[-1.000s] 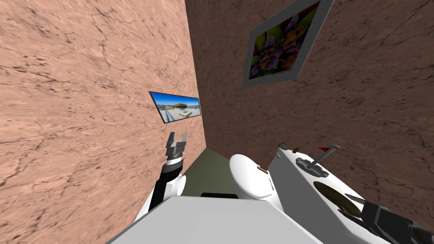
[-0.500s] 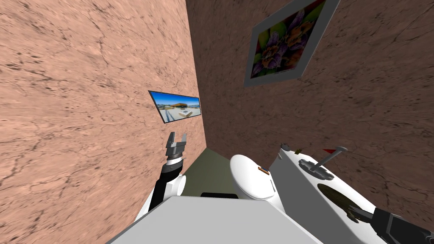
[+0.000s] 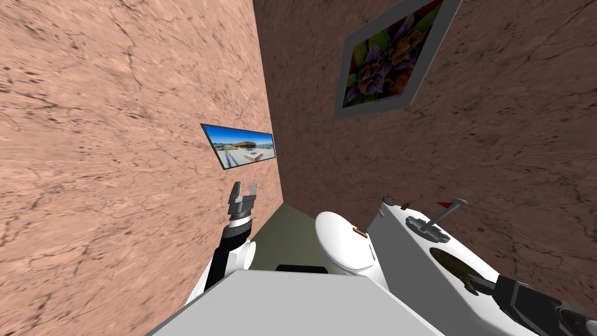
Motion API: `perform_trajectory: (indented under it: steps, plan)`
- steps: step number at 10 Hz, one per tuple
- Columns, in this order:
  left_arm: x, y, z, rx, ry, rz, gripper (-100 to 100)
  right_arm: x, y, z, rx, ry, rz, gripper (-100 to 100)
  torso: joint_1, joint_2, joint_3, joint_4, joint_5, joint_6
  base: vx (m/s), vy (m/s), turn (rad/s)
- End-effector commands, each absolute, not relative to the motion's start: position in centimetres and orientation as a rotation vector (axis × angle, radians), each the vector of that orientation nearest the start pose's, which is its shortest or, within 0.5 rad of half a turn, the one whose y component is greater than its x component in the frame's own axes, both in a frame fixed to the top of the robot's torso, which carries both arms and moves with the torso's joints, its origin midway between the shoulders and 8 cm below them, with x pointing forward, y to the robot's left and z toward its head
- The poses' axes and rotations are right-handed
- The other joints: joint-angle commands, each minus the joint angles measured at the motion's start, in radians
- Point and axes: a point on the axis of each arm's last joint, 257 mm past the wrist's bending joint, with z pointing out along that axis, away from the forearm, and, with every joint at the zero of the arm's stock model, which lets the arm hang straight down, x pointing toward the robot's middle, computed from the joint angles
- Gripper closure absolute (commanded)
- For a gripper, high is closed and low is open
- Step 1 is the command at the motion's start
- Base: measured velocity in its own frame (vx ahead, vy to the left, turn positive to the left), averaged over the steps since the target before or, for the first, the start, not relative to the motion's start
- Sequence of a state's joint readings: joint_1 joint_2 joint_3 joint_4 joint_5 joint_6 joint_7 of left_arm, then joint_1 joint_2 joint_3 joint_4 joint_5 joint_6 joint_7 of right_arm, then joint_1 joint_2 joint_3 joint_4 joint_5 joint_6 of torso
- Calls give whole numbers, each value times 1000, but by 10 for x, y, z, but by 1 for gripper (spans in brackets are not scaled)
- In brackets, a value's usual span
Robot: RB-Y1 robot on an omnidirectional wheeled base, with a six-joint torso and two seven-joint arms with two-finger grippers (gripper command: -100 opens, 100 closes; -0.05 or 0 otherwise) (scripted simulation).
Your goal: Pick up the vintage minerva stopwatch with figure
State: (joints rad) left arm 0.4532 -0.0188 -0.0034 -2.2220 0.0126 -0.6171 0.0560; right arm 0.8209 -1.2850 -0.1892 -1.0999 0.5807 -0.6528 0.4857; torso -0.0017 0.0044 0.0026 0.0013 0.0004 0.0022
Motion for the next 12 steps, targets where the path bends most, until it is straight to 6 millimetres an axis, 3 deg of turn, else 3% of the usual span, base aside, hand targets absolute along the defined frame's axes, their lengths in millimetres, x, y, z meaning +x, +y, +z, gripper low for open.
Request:
perform_trajectory:
  steps: [1, 9, 11, 12]
  plan:
    - [337, 275, 35, -616, 501, -1404, 0, 184, -695, -291, -683, 2401, -382, 100, 0, 0, 0, 0, 0, 0, -57, -36, -62]
    - [337, 275, 35, -616, 501, -1404, 0, 245, -653, -281, -735, 2380, -360, 100, 1, 0, 1, 1, 1, 0, -51, -35, -61]
    - [337, 275, 35, -616, 501, -1404, 0, 253, -643, -281, -743, 2376, -351, 100, 1, 1, 1, 1, 1, 0, -37, -27, -48]
    - [337, 275, 35, -616, 501, -1404, 0, 248, -648, -281, -742, 2377, -353, 100, 2, 0, 1, 1, 1, 1, -15, -9, -16]
